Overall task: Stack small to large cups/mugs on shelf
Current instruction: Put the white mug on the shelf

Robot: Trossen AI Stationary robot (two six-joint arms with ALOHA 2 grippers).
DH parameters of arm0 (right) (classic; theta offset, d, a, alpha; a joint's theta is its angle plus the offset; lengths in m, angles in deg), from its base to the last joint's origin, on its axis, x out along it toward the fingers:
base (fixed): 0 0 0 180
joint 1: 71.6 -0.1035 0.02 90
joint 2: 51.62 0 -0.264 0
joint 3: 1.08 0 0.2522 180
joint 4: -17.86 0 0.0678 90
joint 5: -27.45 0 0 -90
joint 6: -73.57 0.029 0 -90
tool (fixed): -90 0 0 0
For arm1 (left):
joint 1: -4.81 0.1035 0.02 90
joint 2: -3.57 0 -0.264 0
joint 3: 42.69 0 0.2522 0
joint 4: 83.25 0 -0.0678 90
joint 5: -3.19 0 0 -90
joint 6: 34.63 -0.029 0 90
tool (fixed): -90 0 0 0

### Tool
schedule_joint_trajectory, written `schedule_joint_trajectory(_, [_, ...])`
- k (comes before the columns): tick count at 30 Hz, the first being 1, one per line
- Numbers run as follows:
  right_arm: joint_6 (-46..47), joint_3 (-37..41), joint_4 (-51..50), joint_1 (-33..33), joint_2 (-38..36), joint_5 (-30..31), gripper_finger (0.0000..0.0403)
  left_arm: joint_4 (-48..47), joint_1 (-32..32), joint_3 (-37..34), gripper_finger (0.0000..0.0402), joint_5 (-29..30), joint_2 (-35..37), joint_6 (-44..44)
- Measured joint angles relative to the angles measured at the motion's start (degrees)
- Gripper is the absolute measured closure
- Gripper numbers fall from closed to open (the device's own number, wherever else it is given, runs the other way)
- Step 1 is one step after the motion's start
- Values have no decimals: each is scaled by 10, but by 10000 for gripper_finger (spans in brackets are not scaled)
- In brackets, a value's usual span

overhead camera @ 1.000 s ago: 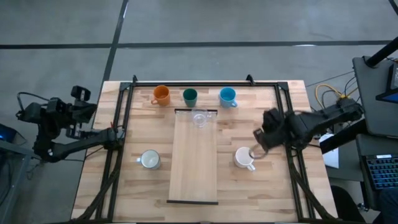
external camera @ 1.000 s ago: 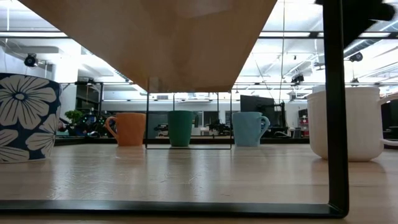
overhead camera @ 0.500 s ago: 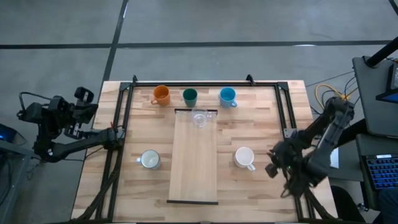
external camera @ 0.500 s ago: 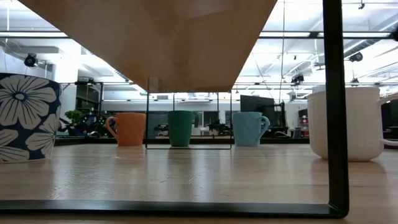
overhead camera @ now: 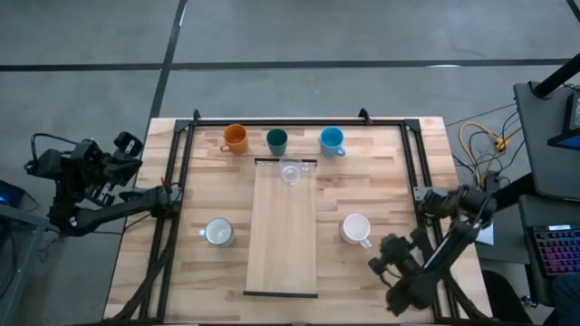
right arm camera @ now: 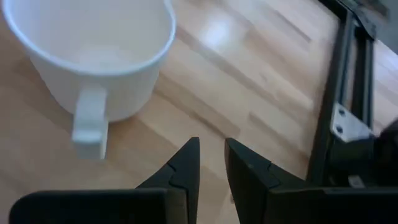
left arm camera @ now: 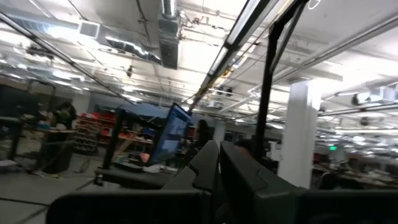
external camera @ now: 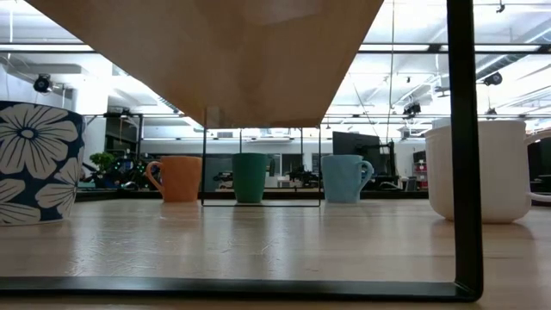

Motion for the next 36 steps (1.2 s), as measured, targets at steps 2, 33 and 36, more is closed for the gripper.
schedule_joint_trajectory(2, [0, -21, 0, 10, 23, -20, 335, -1, 0, 2, 398, -1, 0, 13])
schedule_joint_trajectory(33, [42, -53, 4, 7, 3, -33, 266, 0, 0, 9, 398, -20, 1, 17])
schedule_joint_trajectory(36, [40, -45, 5, -18, -14, -31, 266, 0, 0, 9, 398, -22, 1, 17])
